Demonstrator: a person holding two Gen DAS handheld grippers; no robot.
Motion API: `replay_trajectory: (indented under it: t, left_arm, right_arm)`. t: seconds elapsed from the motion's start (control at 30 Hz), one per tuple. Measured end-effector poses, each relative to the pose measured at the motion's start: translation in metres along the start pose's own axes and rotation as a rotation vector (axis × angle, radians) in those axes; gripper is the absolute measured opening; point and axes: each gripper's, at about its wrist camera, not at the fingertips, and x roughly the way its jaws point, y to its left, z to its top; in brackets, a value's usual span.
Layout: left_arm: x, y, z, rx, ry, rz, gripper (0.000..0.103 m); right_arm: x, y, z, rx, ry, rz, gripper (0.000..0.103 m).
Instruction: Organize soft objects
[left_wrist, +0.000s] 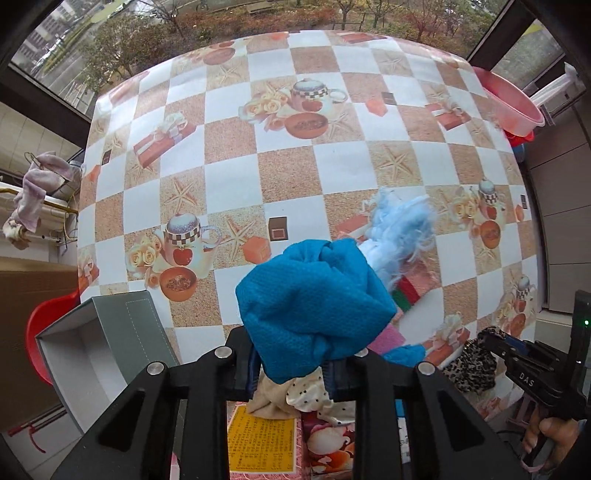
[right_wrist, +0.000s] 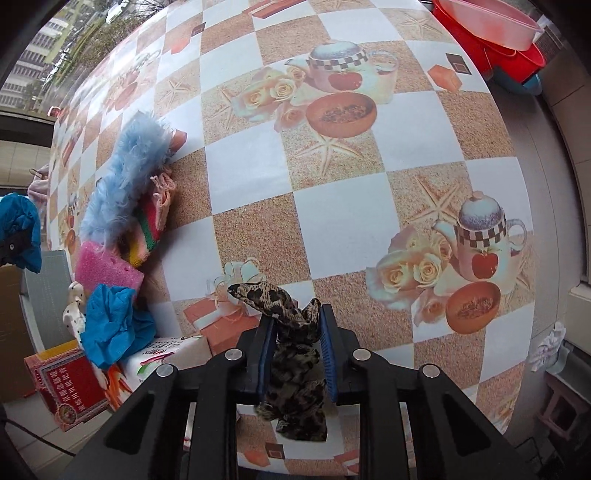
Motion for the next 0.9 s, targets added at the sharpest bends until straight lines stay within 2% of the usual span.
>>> replay_trajectory:
  t: [0.23, 0.43, 0.67, 0.9]
  left_arm:
    - [-0.039, -0.035, -0.029, 0.08, -0.066, -0.049, 0.029]
    - [-0.056, -0.06, -0.059, 0.159, -0.093, -0.091, 0.029]
    - [-0.067, -0.08, -0.101, 0.308, -0.099, -0.162, 0.029]
    - [-0.074, -0.085, -0.153, 0.453, -0.082, -0.232, 0.029]
  right_arm:
    - [-0.022, -0.022, -0.029, 0.07, -0.032, 0.082, 0.025]
    - [-0.038, -0.04, -0.05, 0.108, -0.061, 0.105, 0.025]
    - [-0.044, -0.032, -0.079, 0.179, -0.097, 0.103, 0.025]
    - [-0.044, -0.009, -0.124, 0.218, -0.097, 0.096, 0.025]
